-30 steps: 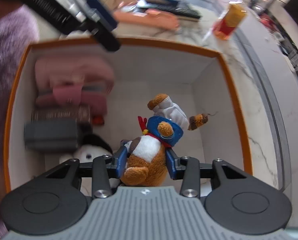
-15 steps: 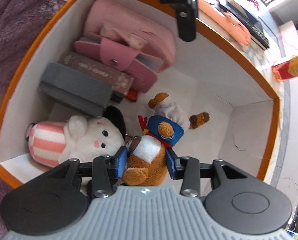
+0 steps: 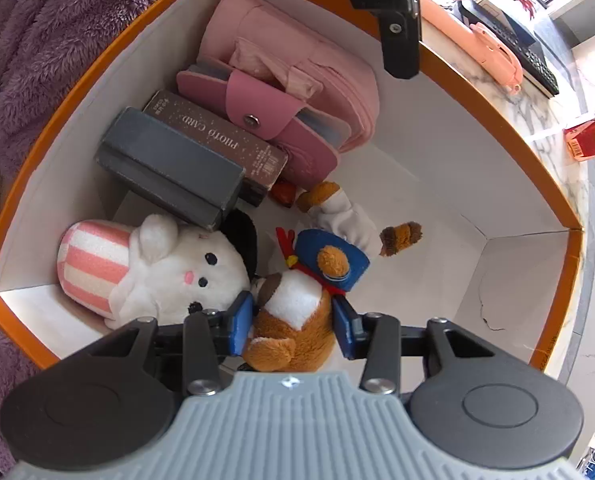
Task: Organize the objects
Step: 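Lower the brown dog plush into the box and open the right tool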
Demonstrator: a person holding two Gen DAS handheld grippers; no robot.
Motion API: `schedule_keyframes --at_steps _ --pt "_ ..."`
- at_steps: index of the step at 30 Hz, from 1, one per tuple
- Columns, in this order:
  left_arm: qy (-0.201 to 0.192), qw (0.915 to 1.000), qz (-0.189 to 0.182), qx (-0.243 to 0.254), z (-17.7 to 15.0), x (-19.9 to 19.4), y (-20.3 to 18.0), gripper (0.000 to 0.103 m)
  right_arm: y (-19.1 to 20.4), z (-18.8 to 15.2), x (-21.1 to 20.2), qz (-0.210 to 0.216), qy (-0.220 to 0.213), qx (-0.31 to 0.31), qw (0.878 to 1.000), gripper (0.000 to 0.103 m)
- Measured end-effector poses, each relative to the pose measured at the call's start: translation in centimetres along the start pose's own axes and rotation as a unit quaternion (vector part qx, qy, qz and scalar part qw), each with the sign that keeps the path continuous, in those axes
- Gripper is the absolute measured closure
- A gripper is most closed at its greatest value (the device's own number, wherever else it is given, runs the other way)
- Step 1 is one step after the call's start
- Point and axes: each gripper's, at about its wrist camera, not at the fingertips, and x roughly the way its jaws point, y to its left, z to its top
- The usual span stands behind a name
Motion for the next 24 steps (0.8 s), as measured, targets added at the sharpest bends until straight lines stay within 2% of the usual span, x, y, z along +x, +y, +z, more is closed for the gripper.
schedule_keyframes --at_steps 6,8,15,16,20,24 --pt "0.005 0.9999 0.007 -0.006 -0.8 -0.6 0.1 0.096 0.6 -0.1 -1.1 -0.027 -0.001 0.023 0.999 0.053" --pt "0.001 0.9999 0.011 0.000 -1.0 -1.0 0.0 0.096 0.7 -0.4 -2.0 -0.042 -0.003 0.038 0.998 0.045" --pt "-0.058 0.9981 0.013 0.018 -0.1 -4.9 -1.8 0.092 1.2 -2.9 -6.4 -0.059 -0.042 0.131 0.989 0.043" --pt "-0.066 0.9975 0.011 0.024 0.1 -5.4 -2.3 0.092 1.2 -2.5 -6.5 -0.058 -0.050 0.151 0.986 0.043" --pt "-0.082 0.9954 -0.013 0.049 0.5 -6.3 -4.4 0.091 1.2 -5.6 -8.2 -0.056 -0.096 0.236 0.965 0.043" --pt "-0.092 0.9896 -0.041 0.103 0.6 -5.8 -7.2 0.091 1.3 -9.0 -9.7 -0.065 -0.146 0.335 0.929 0.043"
